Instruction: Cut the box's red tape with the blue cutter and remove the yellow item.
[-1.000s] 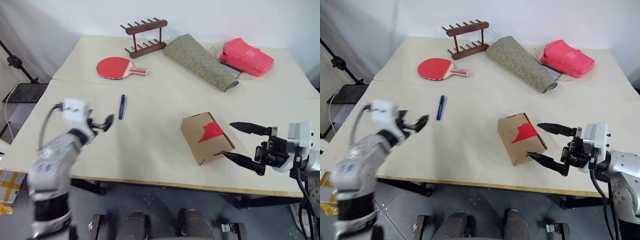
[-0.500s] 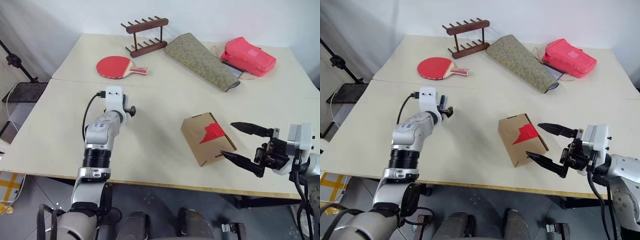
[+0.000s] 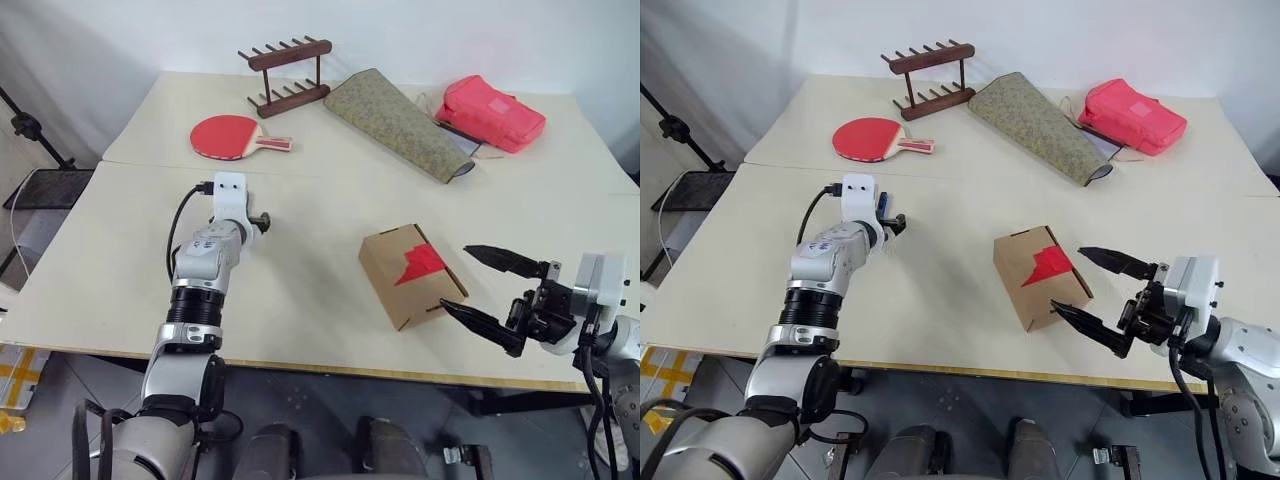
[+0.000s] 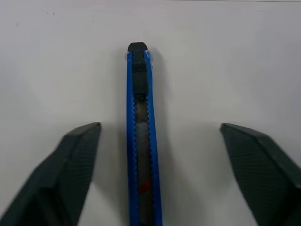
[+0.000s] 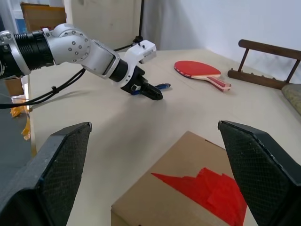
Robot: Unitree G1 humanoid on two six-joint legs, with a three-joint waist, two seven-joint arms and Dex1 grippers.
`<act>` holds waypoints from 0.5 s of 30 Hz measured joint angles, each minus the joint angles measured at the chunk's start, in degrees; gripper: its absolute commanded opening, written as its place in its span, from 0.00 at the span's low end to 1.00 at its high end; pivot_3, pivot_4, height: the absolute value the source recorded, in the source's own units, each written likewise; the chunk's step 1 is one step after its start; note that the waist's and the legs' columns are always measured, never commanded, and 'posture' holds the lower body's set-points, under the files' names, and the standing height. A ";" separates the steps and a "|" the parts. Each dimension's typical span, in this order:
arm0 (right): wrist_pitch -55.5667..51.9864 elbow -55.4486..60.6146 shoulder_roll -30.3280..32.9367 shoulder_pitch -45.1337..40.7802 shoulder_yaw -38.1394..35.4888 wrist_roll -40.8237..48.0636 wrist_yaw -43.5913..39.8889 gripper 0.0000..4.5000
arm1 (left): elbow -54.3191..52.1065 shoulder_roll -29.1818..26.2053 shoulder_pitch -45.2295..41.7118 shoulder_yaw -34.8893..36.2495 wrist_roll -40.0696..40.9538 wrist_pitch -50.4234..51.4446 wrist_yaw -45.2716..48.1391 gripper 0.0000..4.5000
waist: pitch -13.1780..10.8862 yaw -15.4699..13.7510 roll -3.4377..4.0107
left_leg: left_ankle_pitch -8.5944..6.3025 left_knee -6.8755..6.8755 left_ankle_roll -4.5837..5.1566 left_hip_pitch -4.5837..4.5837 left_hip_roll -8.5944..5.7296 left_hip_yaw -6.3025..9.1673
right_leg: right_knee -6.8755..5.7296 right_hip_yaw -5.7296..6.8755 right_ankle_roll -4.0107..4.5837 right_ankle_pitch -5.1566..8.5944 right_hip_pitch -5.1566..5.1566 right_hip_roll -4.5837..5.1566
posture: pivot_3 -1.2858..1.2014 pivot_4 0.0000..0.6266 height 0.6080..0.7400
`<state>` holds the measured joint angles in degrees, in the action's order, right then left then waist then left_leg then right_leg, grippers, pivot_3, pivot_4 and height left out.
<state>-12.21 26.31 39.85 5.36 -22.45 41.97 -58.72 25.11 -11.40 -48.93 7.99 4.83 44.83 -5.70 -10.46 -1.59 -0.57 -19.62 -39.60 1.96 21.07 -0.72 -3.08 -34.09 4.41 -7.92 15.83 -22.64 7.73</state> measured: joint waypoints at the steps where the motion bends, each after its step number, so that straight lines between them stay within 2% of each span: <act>1: 0.29 0.28 -0.02 0.18 0.00 -0.06 0.16 1.00 | 0.04 0.00 0.01 -0.01 0.00 0.00 0.01 0.68 | 0.03 0.06 0.05 | 0.00 0.00 0.00 0.00 0.00 0.00 | 0.00 0.00 0.00 0.00 0.00 0.00 | 0.52 0.24 1.00; 4: 1.09 0.40 -0.03 0.55 -0.53 -0.10 0.61 1.00 | 0.08 0.00 0.25 -0.07 0.00 0.04 0.25 0.50 | 0.09 0.13 0.15 | 0.00 0.00 0.00 -0.03 0.00 -0.04 | -0.01 -0.03 0.00 0.00 0.00 -0.01 | 0.52 0.24 1.00; 5: 1.12 0.40 -0.03 0.59 -0.53 -0.12 0.65 1.00 | 0.07 0.00 0.32 -0.07 0.00 0.06 0.25 0.48 | 0.09 0.15 0.15 | 0.00 0.00 0.00 -0.04 0.01 -0.04 | -0.01 -0.03 0.00 0.00 0.00 -0.01 | 0.52 0.24 1.00; 11: 2.31 0.40 -0.06 1.37 -0.53 -0.43 1.09 1.00 | -1.84 0.21 1.94 0.00 0.00 0.24 0.09 0.10 | 0.20 0.20 0.33 | -0.01 0.01 -0.01 -0.09 0.03 -0.10 | -0.03 -0.10 0.01 0.00 0.00 -0.01 | 0.52 0.24 1.00; 15: 2.61 0.39 -0.06 1.53 -0.53 -0.43 1.25 1.00 | -2.53 0.32 2.39 0.06 0.01 0.36 0.05 0.10 | 0.20 0.20 0.33 | -0.01 0.02 -0.01 -0.10 0.03 -0.11 | -0.03 -0.11 0.01 0.00 0.00 0.00 | 0.52 0.24 1.00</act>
<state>-9.60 26.70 39.79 6.89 -22.98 41.54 -57.46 22.58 -11.08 -46.54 8.05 4.84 45.18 -5.65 -10.26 -1.39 -0.24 -19.63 -39.58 1.95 20.97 -0.69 -3.20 -34.12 4.30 -7.92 15.82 -22.64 7.73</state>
